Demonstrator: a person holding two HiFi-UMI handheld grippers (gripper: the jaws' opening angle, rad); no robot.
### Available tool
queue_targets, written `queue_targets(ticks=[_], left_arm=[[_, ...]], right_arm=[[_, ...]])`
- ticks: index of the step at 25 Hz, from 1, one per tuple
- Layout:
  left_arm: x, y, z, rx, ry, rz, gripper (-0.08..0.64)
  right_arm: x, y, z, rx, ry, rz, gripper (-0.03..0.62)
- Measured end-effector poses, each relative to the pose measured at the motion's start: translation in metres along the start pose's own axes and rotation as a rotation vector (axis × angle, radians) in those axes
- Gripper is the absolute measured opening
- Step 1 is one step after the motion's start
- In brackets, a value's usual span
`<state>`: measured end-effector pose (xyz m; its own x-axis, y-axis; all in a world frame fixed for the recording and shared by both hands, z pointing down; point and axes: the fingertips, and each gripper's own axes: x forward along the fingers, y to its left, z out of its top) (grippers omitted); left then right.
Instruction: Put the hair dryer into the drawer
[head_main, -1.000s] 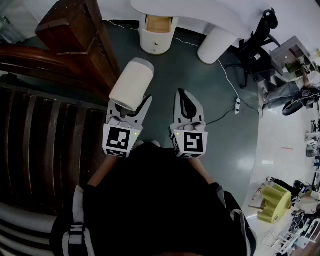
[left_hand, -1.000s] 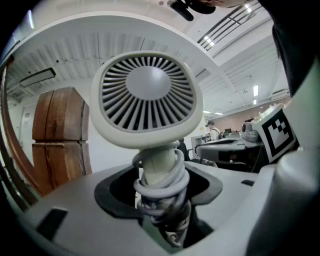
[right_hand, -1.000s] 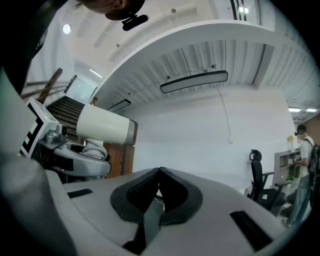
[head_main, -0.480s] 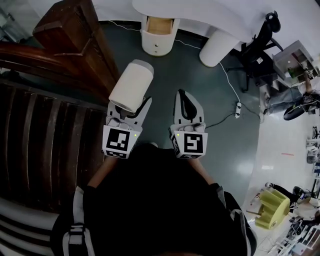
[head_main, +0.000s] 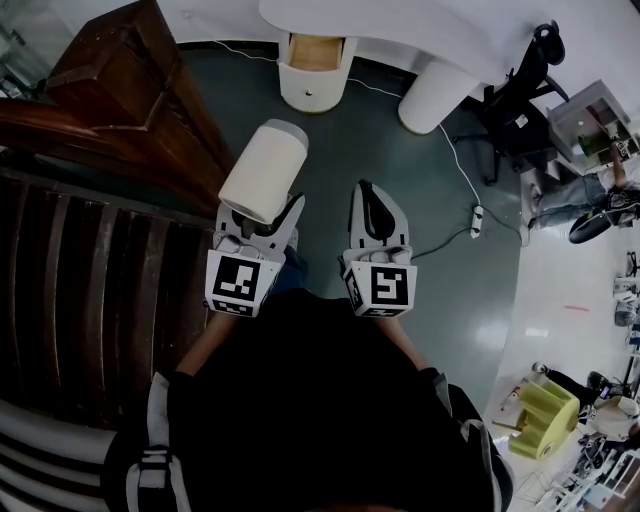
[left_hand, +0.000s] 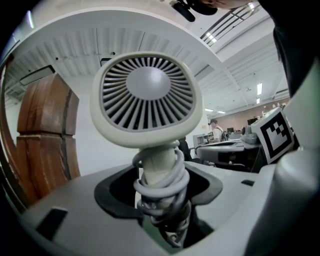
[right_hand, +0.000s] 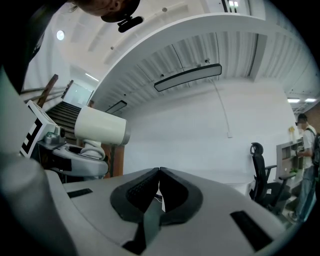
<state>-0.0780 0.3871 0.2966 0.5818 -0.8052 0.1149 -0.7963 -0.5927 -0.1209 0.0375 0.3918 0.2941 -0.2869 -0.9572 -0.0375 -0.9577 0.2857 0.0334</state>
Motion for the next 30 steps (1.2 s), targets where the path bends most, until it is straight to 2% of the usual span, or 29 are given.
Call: queue_targets(ticks=[7, 10, 19, 30], left_arm=[[0.055, 0.035, -0.012, -0.013, 0.005, -0.026, 0.255], [0.084, 0.057, -0.02, -0.051, 0.033, -0.036, 0.255], [0.167, 0.127, -0.022, -0.036, 0.013, -0.07, 0.255], [0.232, 0.169, -0.027, -0.047, 0.005, -0.117, 0.256]], right_arm=[[0.059, -0.015, -0.017, -0.016, 0.022, -0.013, 0.023], [0.094, -0.022, -0.022, -0.023, 0.031, -0.012, 0.023], [0.191, -0.041, -0.032, -0.026, 0.047, -0.035, 0.023], [0.263, -0.061, -0.043, -0.035, 0.062, -0.071, 0.023]])
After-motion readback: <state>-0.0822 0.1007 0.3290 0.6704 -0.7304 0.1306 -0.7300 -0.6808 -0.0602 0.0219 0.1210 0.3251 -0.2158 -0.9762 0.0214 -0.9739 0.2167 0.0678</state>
